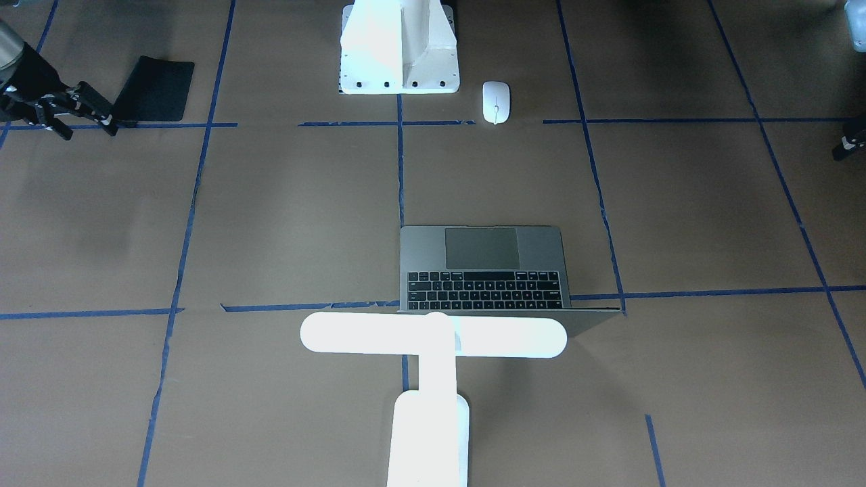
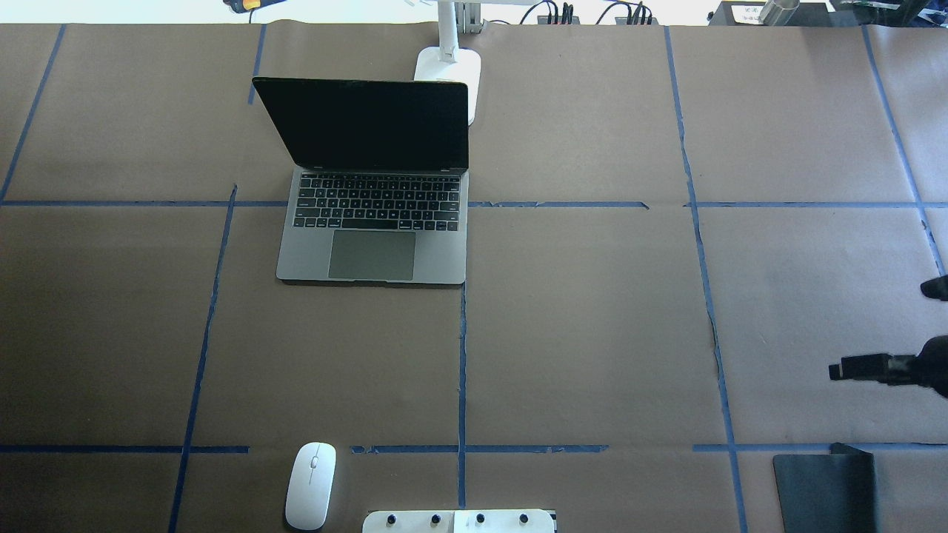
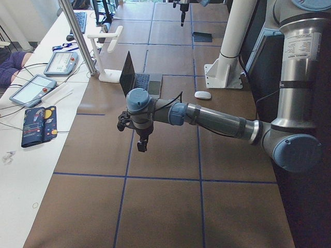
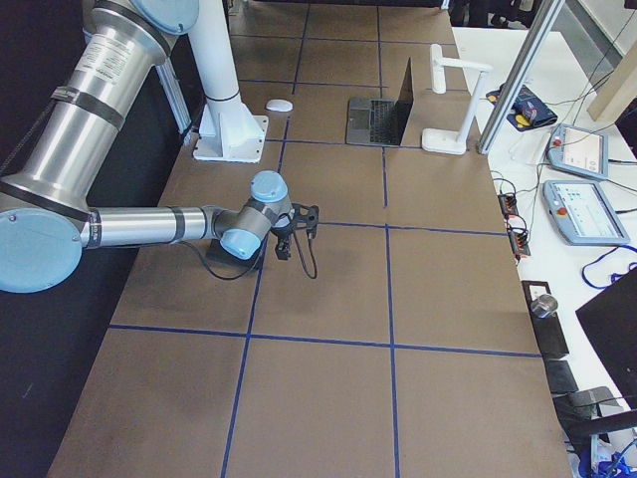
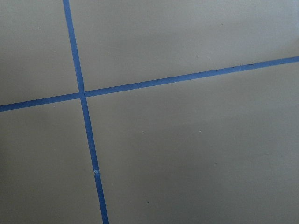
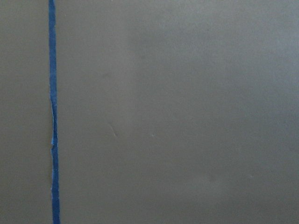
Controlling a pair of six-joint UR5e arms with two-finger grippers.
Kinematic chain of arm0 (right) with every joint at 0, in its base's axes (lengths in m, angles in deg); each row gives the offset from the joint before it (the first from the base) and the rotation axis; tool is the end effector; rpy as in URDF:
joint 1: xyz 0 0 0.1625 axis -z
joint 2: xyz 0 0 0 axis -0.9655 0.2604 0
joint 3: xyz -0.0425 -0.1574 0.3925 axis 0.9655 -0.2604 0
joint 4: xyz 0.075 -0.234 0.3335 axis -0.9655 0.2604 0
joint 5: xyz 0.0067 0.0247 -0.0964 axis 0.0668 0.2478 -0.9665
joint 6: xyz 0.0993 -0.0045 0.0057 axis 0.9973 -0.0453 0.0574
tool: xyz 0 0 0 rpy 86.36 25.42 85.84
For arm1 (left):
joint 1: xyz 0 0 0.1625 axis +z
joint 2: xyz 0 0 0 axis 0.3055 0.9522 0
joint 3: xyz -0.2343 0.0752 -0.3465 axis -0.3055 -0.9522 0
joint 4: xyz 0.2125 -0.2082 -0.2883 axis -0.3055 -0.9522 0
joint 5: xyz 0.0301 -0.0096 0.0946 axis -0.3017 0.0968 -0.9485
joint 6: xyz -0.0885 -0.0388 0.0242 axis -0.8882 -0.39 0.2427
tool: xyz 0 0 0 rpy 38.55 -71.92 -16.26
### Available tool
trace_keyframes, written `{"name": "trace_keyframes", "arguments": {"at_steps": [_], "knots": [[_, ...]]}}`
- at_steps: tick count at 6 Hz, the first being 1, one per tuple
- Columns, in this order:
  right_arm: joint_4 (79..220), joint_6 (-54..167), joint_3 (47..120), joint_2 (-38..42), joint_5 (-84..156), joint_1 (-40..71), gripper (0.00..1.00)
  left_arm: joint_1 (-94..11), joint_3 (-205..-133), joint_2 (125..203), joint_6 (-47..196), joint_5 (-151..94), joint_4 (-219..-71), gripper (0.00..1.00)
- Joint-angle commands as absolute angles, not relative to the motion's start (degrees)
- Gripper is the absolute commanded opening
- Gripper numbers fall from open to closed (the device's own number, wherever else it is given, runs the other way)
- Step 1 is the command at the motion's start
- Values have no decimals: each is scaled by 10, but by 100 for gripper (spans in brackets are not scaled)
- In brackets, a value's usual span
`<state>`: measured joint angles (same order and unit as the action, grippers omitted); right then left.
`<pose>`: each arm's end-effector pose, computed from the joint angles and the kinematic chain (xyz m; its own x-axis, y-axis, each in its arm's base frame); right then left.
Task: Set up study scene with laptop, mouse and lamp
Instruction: 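Lower the right gripper onto the black mouse pad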
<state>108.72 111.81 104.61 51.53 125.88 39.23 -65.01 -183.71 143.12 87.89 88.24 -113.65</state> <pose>-0.2043 -0.2630 0.5540 0.5967 0.0749 0.7989 -0.1167 0.9931 -0.0060 0.0015 -0.4817 0.5415 0.6491 0.1731 -0.7407 -0.1069 0.9849 0.1364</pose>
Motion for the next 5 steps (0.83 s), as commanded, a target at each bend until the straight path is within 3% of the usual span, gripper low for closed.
{"name": "trace_keyframes", "arguments": {"at_steps": [1, 3, 5], "knots": [[1065, 1202, 1048, 562, 1153, 538, 100, -650, -1843, 1429, 879, 882, -1137, 100], [1010, 1204, 1047, 624, 1149, 575, 98, -650, -1843, 1429, 879, 882, -1137, 100], [1012, 1292, 1030, 607, 1031, 703, 97, -650, -1845, 1428, 880, 883, -1137, 100]]}}
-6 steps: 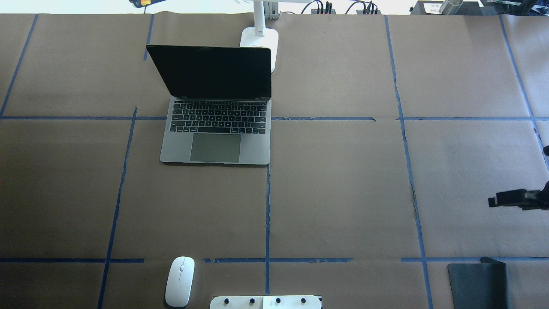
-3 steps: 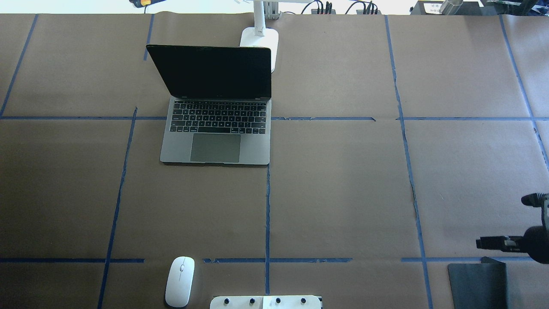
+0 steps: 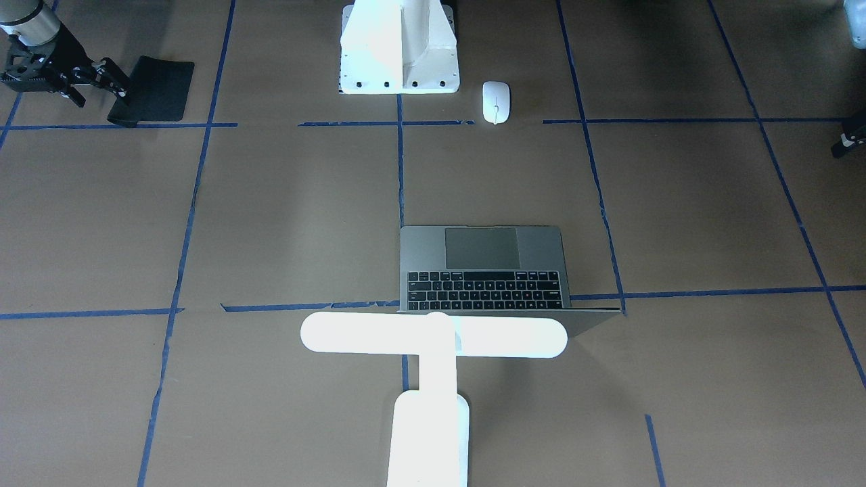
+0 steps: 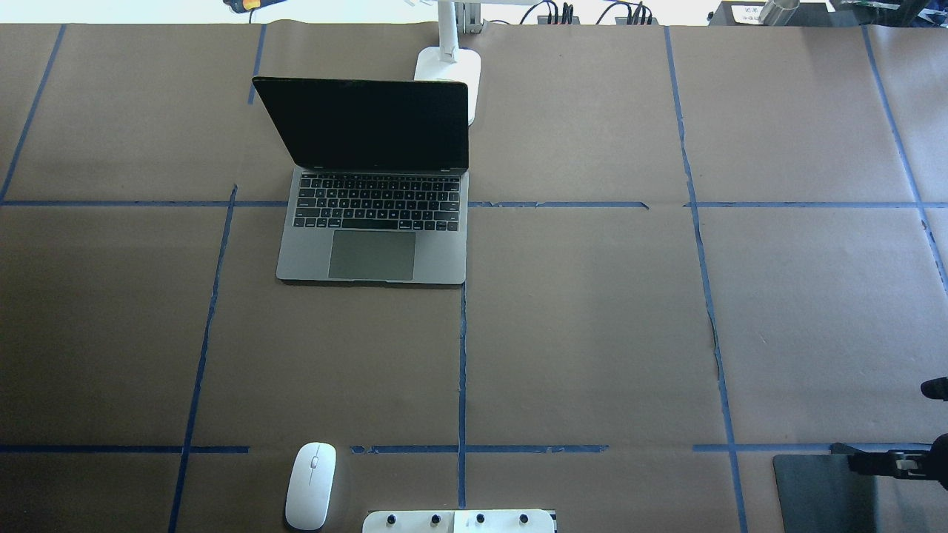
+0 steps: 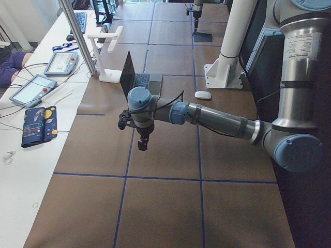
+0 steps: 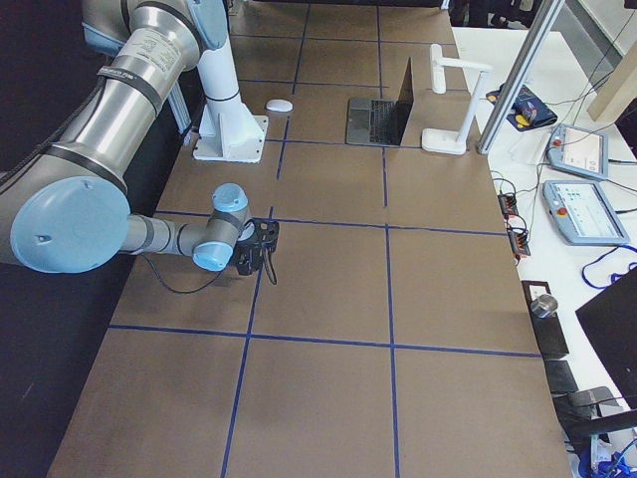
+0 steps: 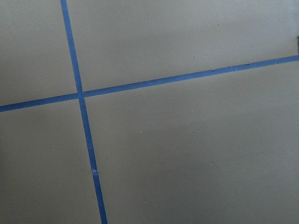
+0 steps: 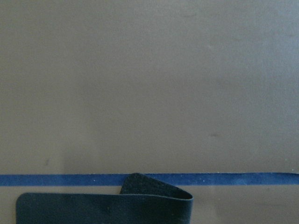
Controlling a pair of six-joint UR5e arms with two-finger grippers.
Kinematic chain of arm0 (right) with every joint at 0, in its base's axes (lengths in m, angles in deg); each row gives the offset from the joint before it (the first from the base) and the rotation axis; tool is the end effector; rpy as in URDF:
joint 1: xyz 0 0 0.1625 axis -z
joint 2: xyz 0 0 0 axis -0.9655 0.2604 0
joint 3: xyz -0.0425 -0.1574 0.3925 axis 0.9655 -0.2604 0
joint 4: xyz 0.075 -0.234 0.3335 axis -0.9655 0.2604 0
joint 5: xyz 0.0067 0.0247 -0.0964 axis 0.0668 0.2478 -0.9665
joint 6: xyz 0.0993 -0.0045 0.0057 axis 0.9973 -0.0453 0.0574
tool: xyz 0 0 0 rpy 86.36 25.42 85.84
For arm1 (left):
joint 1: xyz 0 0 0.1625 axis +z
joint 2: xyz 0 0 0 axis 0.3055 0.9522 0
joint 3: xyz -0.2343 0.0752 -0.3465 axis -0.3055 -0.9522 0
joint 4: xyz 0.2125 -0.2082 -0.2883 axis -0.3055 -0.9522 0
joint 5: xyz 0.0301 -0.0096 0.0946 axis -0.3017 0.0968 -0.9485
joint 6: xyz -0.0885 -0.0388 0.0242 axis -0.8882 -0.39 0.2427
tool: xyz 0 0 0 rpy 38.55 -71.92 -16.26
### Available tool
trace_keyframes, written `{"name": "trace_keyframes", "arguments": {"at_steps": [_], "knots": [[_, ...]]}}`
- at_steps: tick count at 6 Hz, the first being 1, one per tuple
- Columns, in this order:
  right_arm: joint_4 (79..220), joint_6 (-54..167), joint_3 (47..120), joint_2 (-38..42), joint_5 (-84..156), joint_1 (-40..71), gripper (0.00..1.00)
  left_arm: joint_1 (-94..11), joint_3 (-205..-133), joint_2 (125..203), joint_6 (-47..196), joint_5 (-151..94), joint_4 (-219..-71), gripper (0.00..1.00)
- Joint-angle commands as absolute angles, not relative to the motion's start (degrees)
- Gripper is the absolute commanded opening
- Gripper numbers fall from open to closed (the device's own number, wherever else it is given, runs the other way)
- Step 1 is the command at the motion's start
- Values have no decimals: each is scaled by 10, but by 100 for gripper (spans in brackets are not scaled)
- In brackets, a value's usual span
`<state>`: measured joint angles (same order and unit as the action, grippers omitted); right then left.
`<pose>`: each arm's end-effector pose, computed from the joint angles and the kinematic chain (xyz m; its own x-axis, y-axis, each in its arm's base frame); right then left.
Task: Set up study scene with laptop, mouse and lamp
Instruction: 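Lower the right gripper onto the black mouse pad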
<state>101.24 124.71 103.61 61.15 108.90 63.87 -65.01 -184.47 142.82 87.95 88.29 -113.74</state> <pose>-0.2246 -0.1691 0.5982 0.6887 0.0413 0.7239 -0.0536 0.9985 -0.0059 0.0012 -0.4792 0.5373 0.6475 0.1812 -0.7402 -0.1075 0.9833 0.1467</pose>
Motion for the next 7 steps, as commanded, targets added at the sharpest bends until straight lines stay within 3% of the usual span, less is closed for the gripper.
{"name": "trace_keyframes", "arguments": {"at_steps": [1, 2, 3, 5, 7], "knots": [[1012, 1305, 1028, 605, 1014, 727, 94, -651, -1844, 1427, 882, 882, -1137, 100], [1013, 1309, 1023, 605, 1012, 731, 89, -651, -1843, 1427, 882, 882, -1137, 100], [1014, 1310, 1020, 606, 1012, 731, 68, -652, -1843, 1426, 882, 882, -1137, 100], [1013, 1310, 1021, 606, 1012, 729, 5, -653, -1845, 1426, 883, 882, -1137, 100], [1012, 1311, 1025, 605, 1010, 727, 0, -654, -1848, 1426, 882, 882, -1137, 100]]}}
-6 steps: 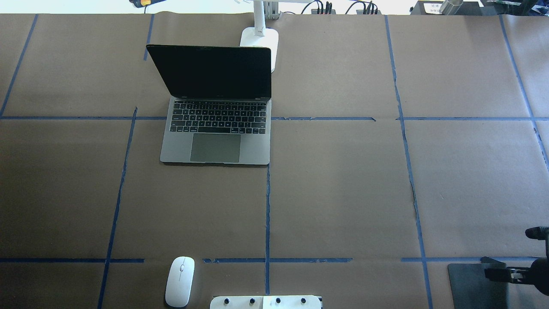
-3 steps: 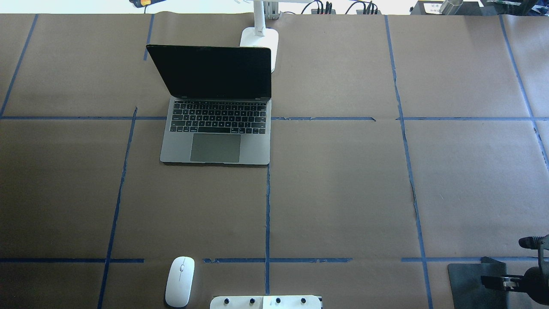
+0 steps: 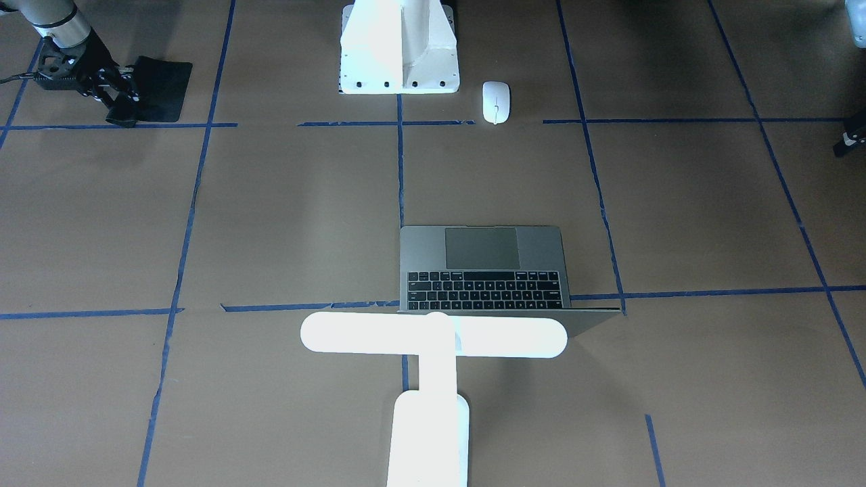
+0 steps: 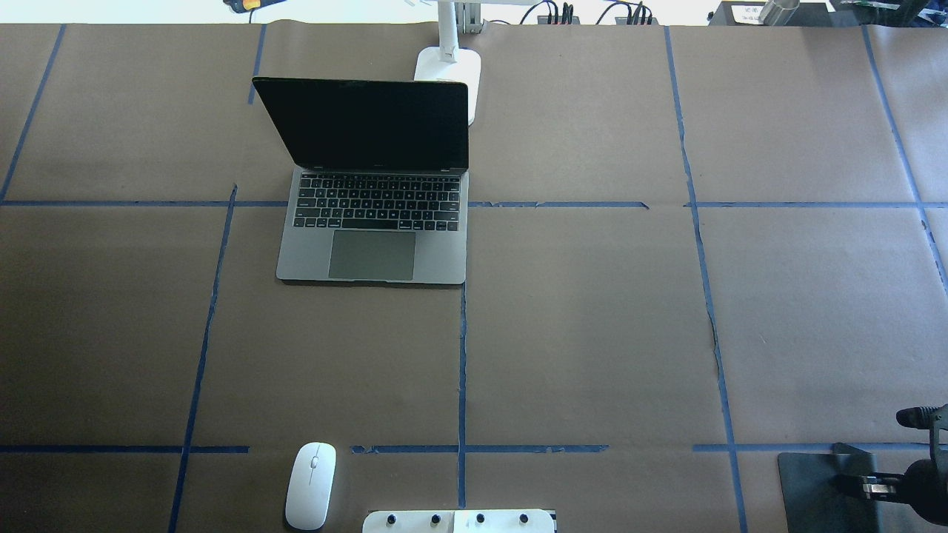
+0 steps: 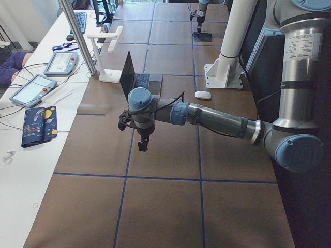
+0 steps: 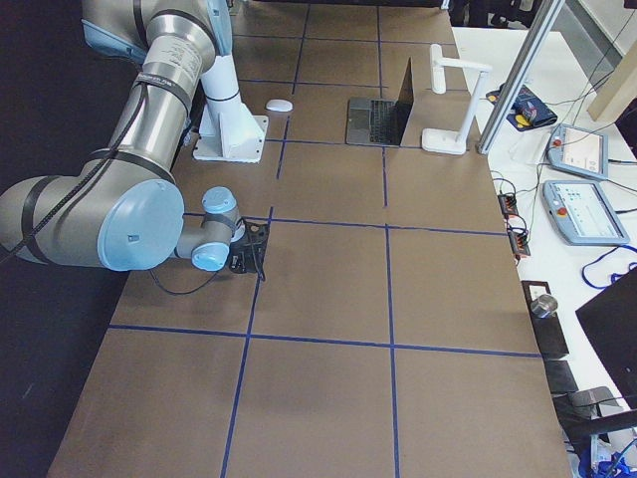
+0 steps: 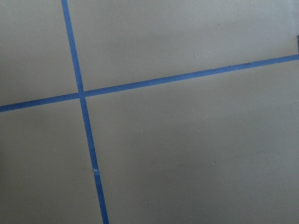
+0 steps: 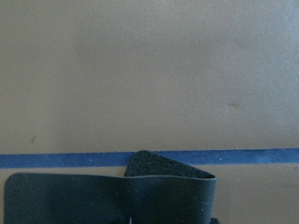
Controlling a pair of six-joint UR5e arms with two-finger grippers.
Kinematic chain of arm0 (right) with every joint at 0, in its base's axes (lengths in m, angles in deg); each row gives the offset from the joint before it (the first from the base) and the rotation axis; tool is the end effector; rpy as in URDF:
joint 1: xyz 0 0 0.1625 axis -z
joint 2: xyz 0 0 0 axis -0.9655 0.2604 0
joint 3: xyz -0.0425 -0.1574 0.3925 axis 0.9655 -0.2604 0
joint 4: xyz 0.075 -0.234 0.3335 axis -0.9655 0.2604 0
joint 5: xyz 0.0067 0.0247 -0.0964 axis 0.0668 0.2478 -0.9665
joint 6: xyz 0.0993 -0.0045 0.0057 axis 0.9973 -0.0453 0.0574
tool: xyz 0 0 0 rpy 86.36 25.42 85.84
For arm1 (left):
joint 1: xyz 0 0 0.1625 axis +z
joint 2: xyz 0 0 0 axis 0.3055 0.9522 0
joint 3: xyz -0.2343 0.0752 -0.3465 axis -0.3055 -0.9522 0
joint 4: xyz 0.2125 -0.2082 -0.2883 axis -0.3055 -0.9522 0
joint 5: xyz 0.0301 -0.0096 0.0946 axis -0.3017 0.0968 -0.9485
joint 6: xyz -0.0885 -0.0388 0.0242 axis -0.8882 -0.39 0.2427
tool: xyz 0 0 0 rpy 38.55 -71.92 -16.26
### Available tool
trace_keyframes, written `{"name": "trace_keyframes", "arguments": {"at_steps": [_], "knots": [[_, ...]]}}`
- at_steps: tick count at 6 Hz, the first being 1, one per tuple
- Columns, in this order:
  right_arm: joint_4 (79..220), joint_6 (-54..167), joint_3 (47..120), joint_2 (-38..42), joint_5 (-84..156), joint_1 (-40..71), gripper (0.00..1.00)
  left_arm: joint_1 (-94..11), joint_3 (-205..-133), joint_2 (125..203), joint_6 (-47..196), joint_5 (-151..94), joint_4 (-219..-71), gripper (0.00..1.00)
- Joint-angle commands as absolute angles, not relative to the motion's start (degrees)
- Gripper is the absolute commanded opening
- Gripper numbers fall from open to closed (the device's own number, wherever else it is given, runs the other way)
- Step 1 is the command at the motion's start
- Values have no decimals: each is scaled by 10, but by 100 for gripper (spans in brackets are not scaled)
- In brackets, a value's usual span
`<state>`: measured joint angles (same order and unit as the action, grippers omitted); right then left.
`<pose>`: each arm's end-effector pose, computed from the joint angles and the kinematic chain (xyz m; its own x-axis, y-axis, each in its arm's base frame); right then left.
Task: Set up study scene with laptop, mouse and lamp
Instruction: 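Lower the right gripper onto the black mouse pad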
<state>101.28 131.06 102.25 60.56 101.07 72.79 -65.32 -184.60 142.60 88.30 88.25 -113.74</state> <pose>-0.2499 -0.1459 0.6083 0.7020 0.0448 0.7107 -0.0730 0.9973 0.0092 -0.0016 -0.4776 0.5380 0.6485 0.1825 -0.7390 -0.1061 0.9830 0.1497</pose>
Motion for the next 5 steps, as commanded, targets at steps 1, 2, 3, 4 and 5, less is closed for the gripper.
{"name": "trace_keyframes", "arguments": {"at_steps": [1, 2, 3, 4, 5], "knots": [[1012, 1316, 1036, 605, 1003, 727, 0, -653, -1848, 1426, 882, 882, -1137, 100], [1012, 1324, 1043, 606, 1001, 726, 0, -653, -1848, 1426, 882, 882, -1137, 100], [1012, 1329, 1047, 605, 1001, 721, 0, -652, -1847, 1426, 882, 882, -1137, 100], [1012, 1329, 1057, 598, 1002, 700, 0, -652, -1847, 1427, 882, 882, -1137, 100], [1012, 1329, 1063, 570, 1010, 659, 0, -652, -1847, 1427, 881, 882, -1137, 100]]}}
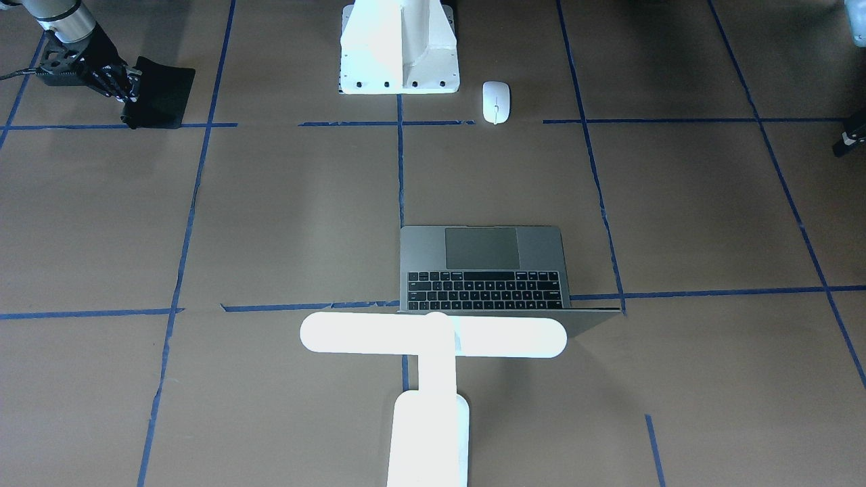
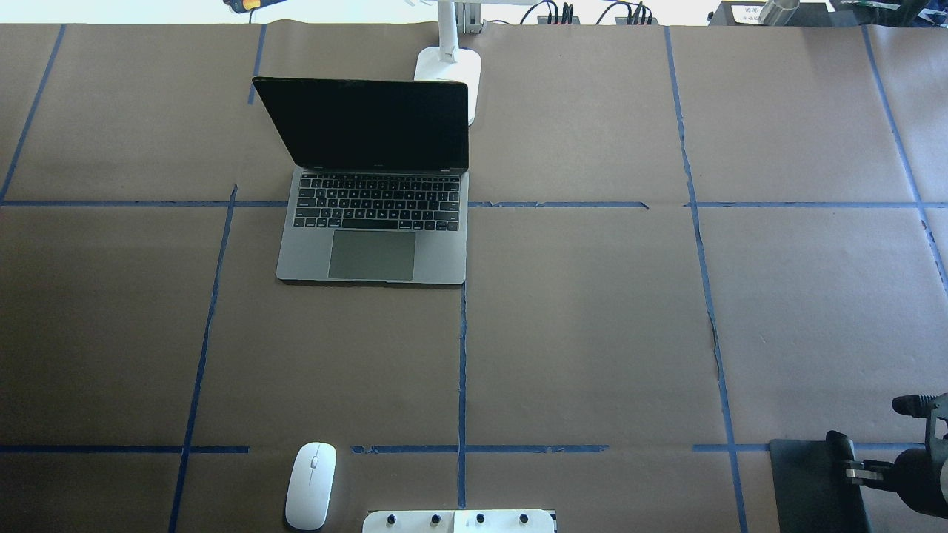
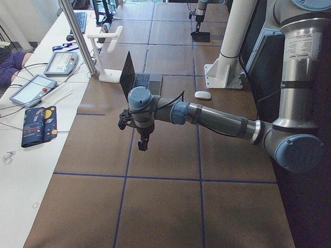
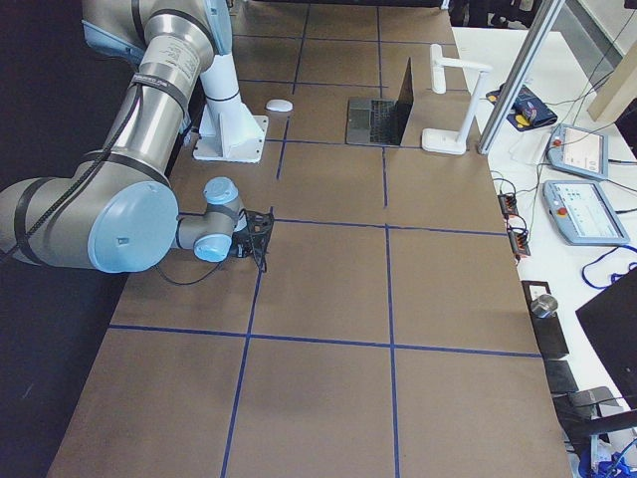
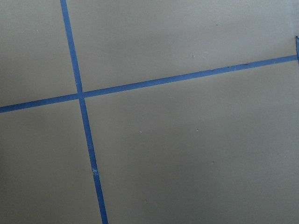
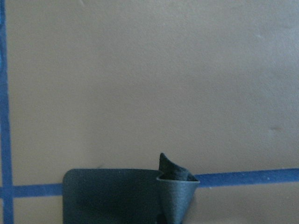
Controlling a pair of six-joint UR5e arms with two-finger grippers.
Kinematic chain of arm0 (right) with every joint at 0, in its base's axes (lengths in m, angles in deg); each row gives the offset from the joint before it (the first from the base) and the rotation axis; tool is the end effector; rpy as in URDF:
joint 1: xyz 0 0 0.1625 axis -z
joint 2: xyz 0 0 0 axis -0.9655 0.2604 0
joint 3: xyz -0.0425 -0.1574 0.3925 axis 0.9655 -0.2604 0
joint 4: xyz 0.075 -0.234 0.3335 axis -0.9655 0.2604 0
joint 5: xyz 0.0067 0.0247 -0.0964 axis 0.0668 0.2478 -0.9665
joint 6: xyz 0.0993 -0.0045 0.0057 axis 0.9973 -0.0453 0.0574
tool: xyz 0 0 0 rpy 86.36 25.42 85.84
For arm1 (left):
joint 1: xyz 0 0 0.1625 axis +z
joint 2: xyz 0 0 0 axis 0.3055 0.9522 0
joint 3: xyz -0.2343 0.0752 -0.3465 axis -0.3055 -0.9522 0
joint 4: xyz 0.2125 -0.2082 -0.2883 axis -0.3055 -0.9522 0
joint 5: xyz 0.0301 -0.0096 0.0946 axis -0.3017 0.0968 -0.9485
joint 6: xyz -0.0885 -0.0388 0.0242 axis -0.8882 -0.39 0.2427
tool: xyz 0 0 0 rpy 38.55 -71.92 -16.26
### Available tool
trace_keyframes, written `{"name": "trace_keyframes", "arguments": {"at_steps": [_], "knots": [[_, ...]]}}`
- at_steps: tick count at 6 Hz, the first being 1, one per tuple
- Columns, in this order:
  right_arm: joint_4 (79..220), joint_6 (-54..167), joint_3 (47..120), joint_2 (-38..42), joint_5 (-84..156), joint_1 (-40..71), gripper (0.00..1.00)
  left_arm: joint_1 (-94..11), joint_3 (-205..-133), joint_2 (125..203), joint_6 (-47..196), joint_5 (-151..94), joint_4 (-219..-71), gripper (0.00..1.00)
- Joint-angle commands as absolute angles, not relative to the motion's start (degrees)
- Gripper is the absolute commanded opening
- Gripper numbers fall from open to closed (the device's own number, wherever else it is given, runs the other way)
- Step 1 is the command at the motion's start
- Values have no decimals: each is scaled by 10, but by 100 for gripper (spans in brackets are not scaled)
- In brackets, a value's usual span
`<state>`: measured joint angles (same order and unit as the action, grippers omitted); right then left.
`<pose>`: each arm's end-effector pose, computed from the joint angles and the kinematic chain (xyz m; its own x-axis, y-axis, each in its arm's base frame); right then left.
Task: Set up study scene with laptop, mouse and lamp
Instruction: 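Carry the black mouse pad with the right gripper beside the laptop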
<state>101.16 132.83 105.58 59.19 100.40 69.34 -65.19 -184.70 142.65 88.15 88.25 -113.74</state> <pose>-0.2559 -0.1633 0.5714 0.6313 0.1115 0.7675 -0.1620 0.9867 -0.0101 -0.0005 -0.4779 0.5368 0.6481 0.1833 -0.7392 -0.1066 0.9829 0.1503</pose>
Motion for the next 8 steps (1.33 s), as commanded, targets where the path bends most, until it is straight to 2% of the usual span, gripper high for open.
{"name": "trace_keyframes", "arguments": {"at_steps": [1, 3, 6, 7, 8], "knots": [[1012, 1328, 1062, 541, 1033, 603, 0, -652, -1848, 1427, 881, 883, -1137, 100], [1034, 1327, 1056, 461, 1110, 498, 0, -652, -1849, 1427, 881, 883, -1137, 100], [1324, 1323, 1048, 186, 1130, 434, 0, -652, -1849, 1427, 881, 883, -1137, 100], [1374, 1323, 1009, 97, 1129, 416, 0, -651, -1849, 1427, 881, 883, -1137, 100], [1379, 1325, 918, 6, 1129, 405, 0, -651, -1849, 1428, 881, 883, -1137, 100]]}}
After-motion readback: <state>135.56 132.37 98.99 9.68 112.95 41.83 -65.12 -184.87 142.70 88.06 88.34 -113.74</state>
